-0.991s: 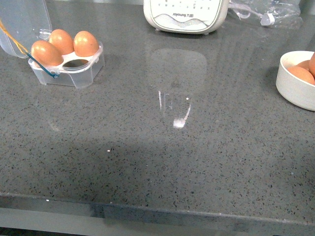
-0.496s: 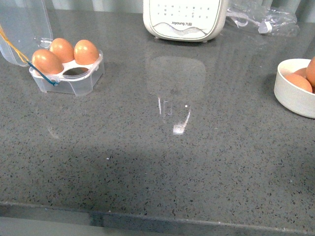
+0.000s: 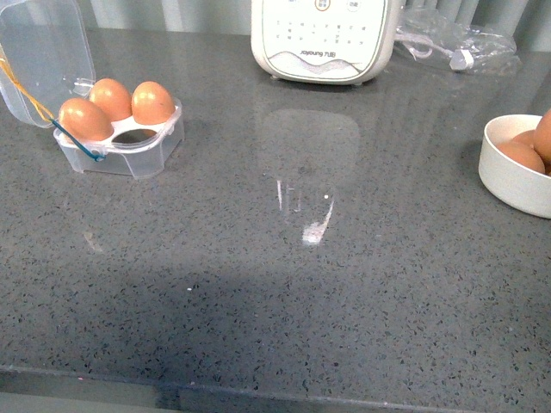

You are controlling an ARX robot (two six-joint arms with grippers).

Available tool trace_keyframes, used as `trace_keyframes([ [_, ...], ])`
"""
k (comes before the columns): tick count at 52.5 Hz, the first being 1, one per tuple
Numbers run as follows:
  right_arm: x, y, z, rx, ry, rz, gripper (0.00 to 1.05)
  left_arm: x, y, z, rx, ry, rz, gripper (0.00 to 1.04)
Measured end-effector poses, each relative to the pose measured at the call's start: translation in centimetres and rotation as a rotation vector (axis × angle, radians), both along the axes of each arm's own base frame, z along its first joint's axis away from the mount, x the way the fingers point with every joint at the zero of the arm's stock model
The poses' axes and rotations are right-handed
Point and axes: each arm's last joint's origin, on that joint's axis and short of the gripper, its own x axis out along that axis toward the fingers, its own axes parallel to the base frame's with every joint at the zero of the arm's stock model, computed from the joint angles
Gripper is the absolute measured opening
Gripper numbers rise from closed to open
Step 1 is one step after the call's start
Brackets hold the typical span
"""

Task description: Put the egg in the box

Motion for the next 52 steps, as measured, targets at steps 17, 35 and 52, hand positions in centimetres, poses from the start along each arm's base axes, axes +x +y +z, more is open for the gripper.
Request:
trace_keyframes([
  [17,3.8,0.3,-1.7,0.125,0.155,0.086,0.97,0.0,0.0,0.0,0.0,0.0,0.0,0.98],
  [35,5.5,1.0,-2.4,0.172,0.22,0.198,0.97,0.0,0.0,0.0,0.0,0.0,0.0,0.98],
  [52,5.9,1.5,-3.6,0.165,0.279,0.238,0.97,0.0,0.0,0.0,0.0,0.0,0.0,0.98],
])
